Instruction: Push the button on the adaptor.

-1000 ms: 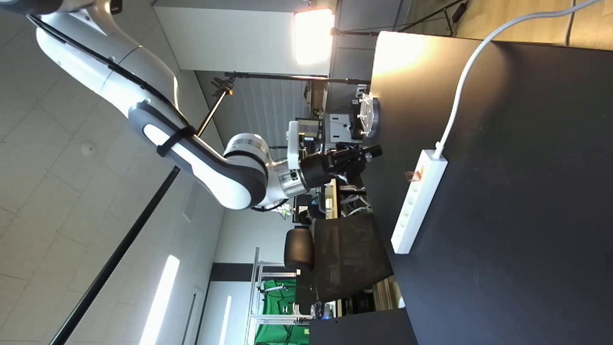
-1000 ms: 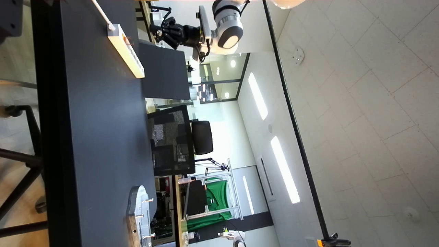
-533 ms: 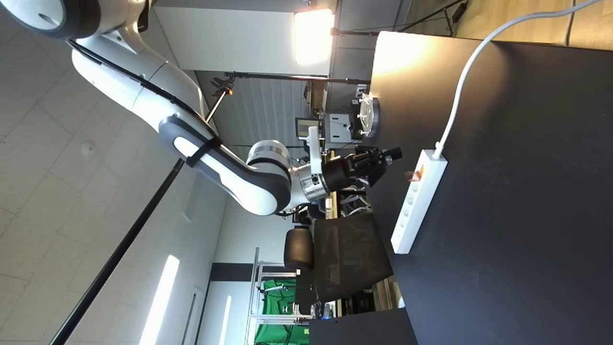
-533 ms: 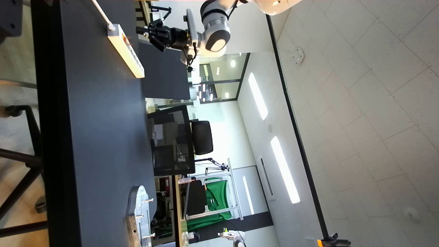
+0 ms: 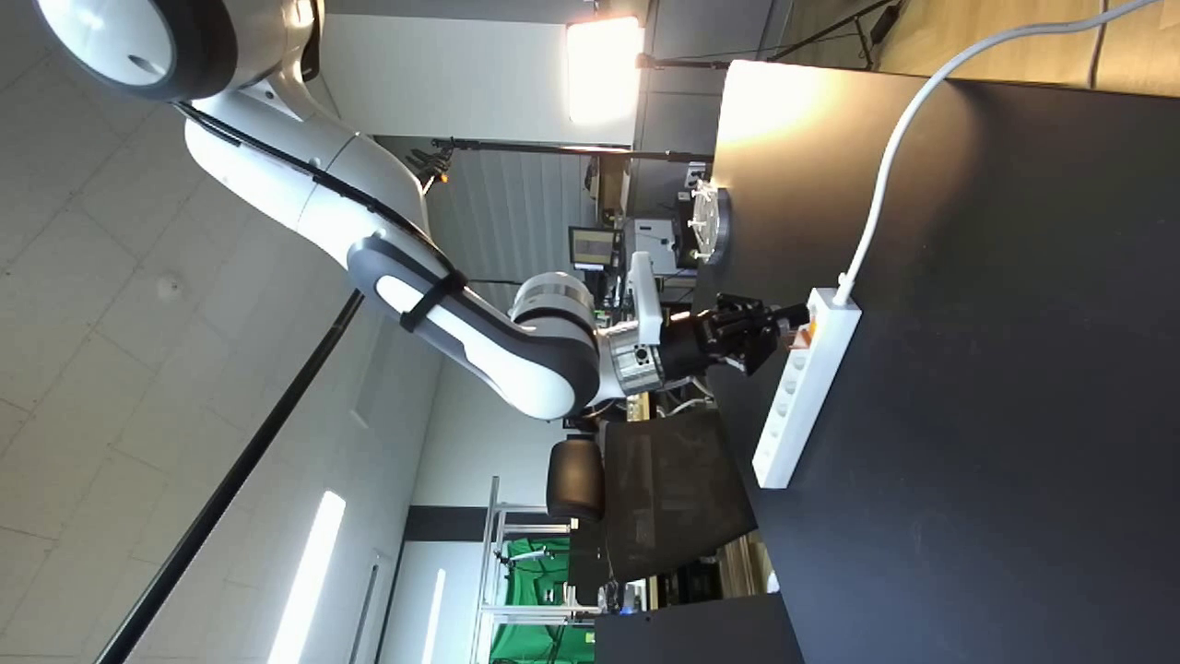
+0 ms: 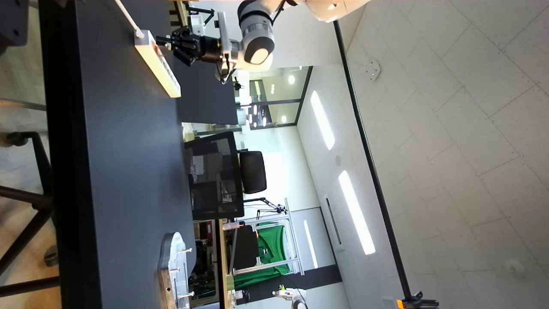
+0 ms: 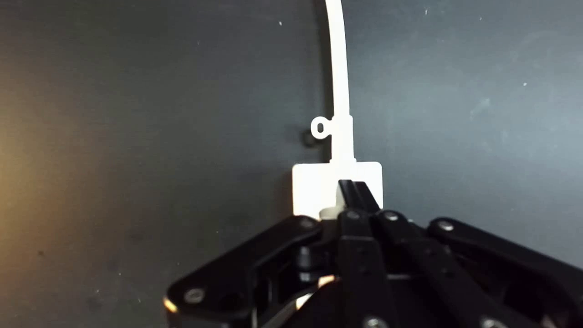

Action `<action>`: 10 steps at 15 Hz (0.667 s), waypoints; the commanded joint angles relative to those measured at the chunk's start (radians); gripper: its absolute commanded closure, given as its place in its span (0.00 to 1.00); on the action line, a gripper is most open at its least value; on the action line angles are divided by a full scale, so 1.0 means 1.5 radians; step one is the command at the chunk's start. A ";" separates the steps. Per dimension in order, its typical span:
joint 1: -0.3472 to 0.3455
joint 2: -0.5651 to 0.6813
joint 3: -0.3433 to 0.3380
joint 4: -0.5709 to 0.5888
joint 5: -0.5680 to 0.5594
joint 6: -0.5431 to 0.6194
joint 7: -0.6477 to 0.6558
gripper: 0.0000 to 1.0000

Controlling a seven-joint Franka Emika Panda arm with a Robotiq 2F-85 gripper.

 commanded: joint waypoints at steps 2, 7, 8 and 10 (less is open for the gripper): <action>0.003 -0.001 0.002 -0.006 0.011 0.063 0.004 1.00; 0.005 -0.003 0.003 -0.008 0.011 0.071 0.000 1.00; 0.005 -0.002 0.003 -0.006 0.011 0.063 0.000 1.00; 0.008 -0.004 0.000 -0.005 0.008 0.048 0.006 1.00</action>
